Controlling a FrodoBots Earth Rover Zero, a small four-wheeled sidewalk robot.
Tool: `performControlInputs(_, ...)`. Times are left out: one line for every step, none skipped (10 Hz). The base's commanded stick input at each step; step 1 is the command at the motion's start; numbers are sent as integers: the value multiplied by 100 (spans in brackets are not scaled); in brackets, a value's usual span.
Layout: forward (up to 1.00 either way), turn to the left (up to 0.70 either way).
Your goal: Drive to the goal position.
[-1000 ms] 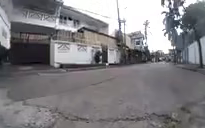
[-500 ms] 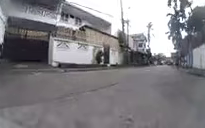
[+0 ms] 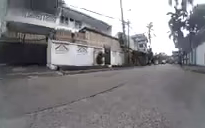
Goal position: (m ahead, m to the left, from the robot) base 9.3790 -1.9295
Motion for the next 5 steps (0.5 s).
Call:
performControlInputs(100, 0)
performControlInputs(100, 0)
performControlInputs(100, 0)
performControlInputs(100, 0)
performControlInputs(100, 0)
